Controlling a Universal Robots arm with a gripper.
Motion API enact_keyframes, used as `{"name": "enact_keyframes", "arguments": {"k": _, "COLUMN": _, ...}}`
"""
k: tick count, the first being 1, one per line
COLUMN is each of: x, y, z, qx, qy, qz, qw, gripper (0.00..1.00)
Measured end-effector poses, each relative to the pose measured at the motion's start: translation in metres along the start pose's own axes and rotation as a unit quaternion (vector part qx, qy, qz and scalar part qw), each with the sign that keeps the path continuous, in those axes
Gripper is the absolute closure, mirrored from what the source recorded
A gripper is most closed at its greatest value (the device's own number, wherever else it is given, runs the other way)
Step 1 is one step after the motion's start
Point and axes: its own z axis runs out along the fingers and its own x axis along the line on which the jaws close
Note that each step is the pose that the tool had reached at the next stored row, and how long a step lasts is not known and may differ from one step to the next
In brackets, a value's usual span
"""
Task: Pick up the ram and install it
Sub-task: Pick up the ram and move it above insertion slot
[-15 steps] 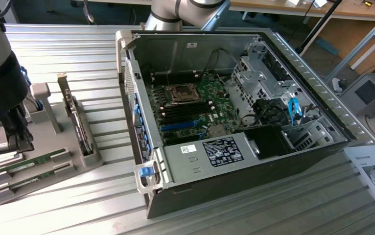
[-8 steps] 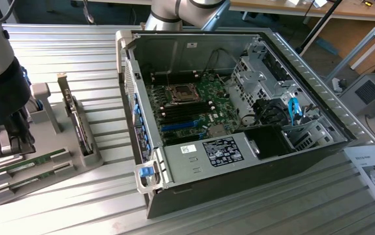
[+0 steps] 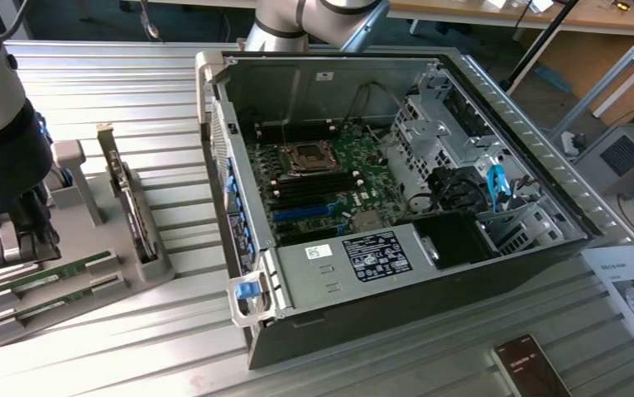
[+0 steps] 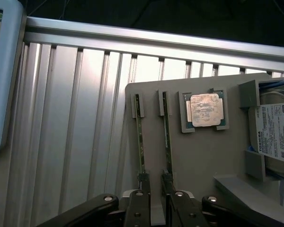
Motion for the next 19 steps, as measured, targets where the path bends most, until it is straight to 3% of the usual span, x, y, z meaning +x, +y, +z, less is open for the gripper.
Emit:
{"name": "enact_keyframes", "arguments": {"k": 8, "x": 0.0000, "y": 0.0000, "z": 0.0002, "qx": -0.0001, "qy": 0.0000, "qz": 0.000, "qw": 1.0000, "gripper": 0.76}}
{"name": "enact_keyframes", "arguments": {"k": 13, "x": 0.0001, "y": -0.0001, "z": 0.0060, "qx": 0.0043, "qy": 0.0006, "qz": 0.000, "qw": 1.0000, "gripper": 0.76}}
{"name": "enact_keyframes", "arguments": {"k": 19, "x": 0.0001, "y": -0.0002, "z": 0.0068, "qx": 0.0047, "qy": 0.0006, "qz": 0.000, "qw": 1.0000, "gripper": 0.76}}
